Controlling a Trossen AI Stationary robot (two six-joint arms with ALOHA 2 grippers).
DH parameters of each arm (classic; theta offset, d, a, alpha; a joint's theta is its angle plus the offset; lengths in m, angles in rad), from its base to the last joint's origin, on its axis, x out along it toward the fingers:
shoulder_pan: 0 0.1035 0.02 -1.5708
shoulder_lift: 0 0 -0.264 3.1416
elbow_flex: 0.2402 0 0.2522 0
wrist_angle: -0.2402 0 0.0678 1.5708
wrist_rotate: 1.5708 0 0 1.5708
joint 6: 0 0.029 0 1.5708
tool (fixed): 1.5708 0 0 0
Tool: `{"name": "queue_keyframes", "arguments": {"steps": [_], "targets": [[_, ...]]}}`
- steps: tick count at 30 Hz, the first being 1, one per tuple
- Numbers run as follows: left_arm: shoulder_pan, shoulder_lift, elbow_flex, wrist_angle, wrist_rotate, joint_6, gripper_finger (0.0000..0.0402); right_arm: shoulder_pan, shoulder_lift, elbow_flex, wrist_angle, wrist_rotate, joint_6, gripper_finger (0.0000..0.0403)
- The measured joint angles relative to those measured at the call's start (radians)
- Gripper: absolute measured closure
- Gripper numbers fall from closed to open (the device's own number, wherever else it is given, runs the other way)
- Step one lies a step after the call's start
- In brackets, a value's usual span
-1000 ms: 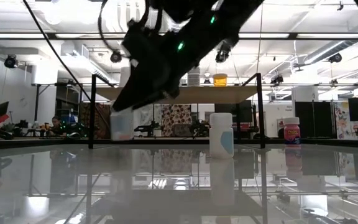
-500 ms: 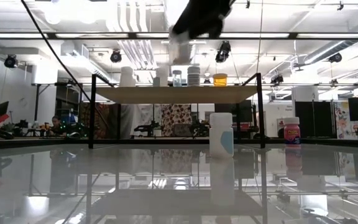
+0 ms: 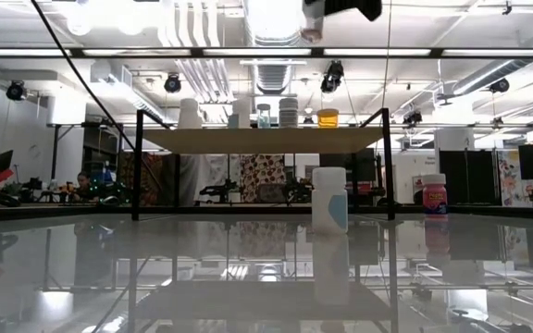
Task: Pick and place medicine bottles onto shelf by color
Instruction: Put the transparent pill bottle on the shelf
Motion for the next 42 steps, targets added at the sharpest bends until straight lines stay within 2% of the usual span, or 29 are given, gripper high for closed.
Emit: {"name": "queue_keyframes", "arguments": {"steps": [6,11,16,32,42], "targets": [[0.007,-0.001,0.0,0.0,-0.002,0.052,0.0207,-0.145,0.004,0.0,-0.041,-0.002,0.009,0.0273],[0.01,-0.01,-0.001,0.0,-0.073,0.059,0.0207,-0.262,0.081,-0.002,-0.049,-0.056,0.01,0.0273],[0.012,-0.019,-0.001,-0.001,-0.105,0.06,0.0207,-0.318,0.161,-0.002,-0.089,-0.063,0.026,0.0273],[0.013,-0.021,-0.003,-0.001,-0.104,0.075,0.0207,-0.338,0.188,-0.003,-0.221,-0.048,0.033,0.027],[0.014,-0.021,-0.003,-0.001,-0.104,0.076,0.0207,-0.338,0.188,-0.003,-0.223,-0.028,0.026,0.0226]]}}
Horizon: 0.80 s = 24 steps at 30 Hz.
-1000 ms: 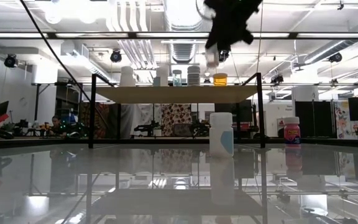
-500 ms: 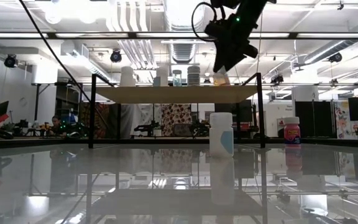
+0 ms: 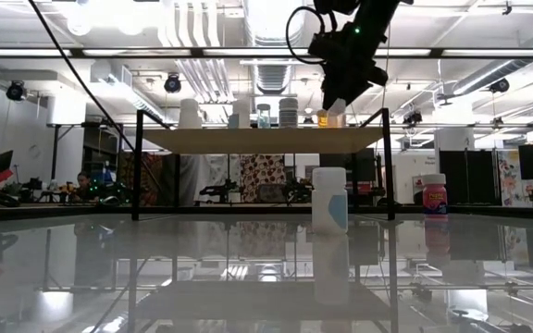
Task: Pick and place medicine bottles onto shelf by color
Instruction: Put the transparent pill bottle on the shelf, then adjust the white and blue pill bottle on the shelf
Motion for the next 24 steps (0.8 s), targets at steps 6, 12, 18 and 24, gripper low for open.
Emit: {"name": "queue_keyframes", "arguments": {"steps": [6,12,18,24], "targets": [[0.0,0.0,0.0,0.0,0.0,0.0,0.0207,0.0,-0.003,0.002,-0.009,0.0,0.0,0.0224],[0.0,0.0,0.0,0.001,0.0,-0.001,0.0207,0.0,-0.017,0.003,-0.01,0.0,-0.003,0.0223],[0.0,0.0,0.0,0.002,0.0,-0.002,0.0207,0.0,-0.025,0.003,-0.012,0.0,-0.02,0.0222],[0.0,0.002,0.0,0.005,0.001,-0.002,0.0207,0.0,-0.034,0.034,-0.014,0.0,-0.039,0.0225]]}}
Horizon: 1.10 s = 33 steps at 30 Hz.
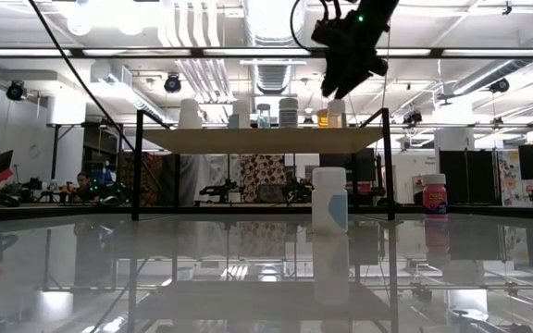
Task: Pick and place medicine bottles onto shelf by color
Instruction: Adjust the white and blue pill bottle on the shelf
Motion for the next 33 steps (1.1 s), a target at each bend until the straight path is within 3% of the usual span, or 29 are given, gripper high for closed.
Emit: {"name": "queue_keyframes", "arguments": {"steps": [9,15,21,33], "targets": [[0.0,0.0,0.0,0.0,0.0,0.0,0.0207,0.0,0.003,0.055,0.181,-0.001,-0.129,0.0255],[0.0,0.0,0.0,-0.001,0.0,0.0,0.0207,-0.001,0.051,0.055,0.354,-0.002,-0.22,0.032],[0.0,0.0,0.0,-0.001,0.0,0.0,0.0207,-0.02,0.125,0.058,0.398,0.011,-0.251,0.0385],[0.0,0.0,0.0,-0.004,0.0,0.008,0.0207,-0.064,0.198,0.067,0.406,0.037,-0.362,0.0394]]}}
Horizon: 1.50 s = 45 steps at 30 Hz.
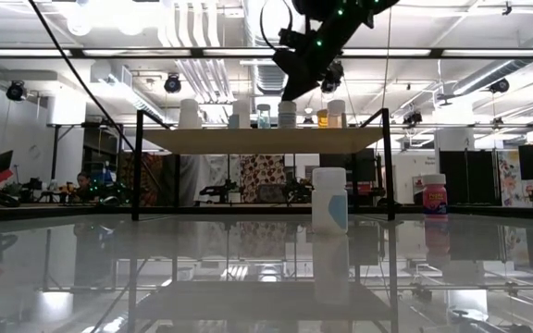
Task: Pick and place medicine bottles onto shelf by color
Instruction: Adjust the white and blue pill bottle on the shelf
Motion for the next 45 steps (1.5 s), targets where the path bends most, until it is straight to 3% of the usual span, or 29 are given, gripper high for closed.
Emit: {"name": "queue_keyframes", "arguments": {"steps": [10,19,24,27,34,45], "targets": [[0.0,0.0,0.0,0.0,0.0,0.019,0.0207,-0.017,-0.008,-0.001,-0.013,-0.009,-0.163,0.0394],[0.004,-0.004,0.0,0.001,0.0,0.023,0.0207,-0.015,-0.056,0.024,-0.035,-0.021,-0.072,0.0394],[0.006,-0.004,0.0,0.001,0.0,0.025,0.0207,-0.014,-0.059,0.033,-0.061,-0.174,-0.004,0.0394],[0.006,-0.004,0.0,0.001,0.0,0.025,0.0207,-0.013,-0.058,0.029,-0.083,-0.197,0.022,0.0394],[0.006,-0.004,0.0,0.0,0.0,0.025,0.0207,-0.02,-0.048,0.012,-0.127,-0.098,0.018,0.0394],[0.006,-0.004,0.0,0.001,0.0,0.024,0.0207,-0.032,-0.05,0.009,-0.121,-0.051,-0.013,0.0394]]}}
